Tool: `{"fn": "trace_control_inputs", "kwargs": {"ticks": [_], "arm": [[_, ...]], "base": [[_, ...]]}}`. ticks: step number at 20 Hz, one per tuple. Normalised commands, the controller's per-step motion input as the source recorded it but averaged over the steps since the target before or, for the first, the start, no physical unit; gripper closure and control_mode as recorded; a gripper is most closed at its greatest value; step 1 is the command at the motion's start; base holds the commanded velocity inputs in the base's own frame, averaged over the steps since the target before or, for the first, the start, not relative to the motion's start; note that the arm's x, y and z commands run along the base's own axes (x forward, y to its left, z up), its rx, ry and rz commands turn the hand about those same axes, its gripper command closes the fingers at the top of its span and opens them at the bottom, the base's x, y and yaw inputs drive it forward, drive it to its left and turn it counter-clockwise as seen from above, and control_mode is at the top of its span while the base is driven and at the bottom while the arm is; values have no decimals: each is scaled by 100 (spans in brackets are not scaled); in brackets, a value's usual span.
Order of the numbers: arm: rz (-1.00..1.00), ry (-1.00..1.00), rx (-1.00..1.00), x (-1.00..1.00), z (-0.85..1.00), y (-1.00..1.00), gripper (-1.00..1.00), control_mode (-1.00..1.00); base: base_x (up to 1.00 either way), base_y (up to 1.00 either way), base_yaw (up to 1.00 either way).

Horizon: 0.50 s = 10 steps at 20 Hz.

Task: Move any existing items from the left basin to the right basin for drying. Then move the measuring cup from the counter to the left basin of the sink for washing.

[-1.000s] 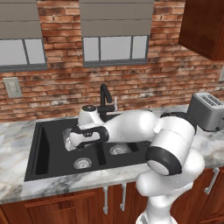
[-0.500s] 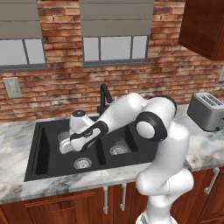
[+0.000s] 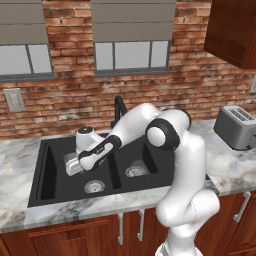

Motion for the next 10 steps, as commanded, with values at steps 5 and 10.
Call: {"fn": "trace_control_inputs", "kwargs": {"ticks": [5, 10], "arm": [[2, 1, 0, 32, -31, 12, 100, -100], [1, 0, 0, 27, -33, 10, 100, -100]], "base": [[0, 0, 0], [0, 0, 0]]}}
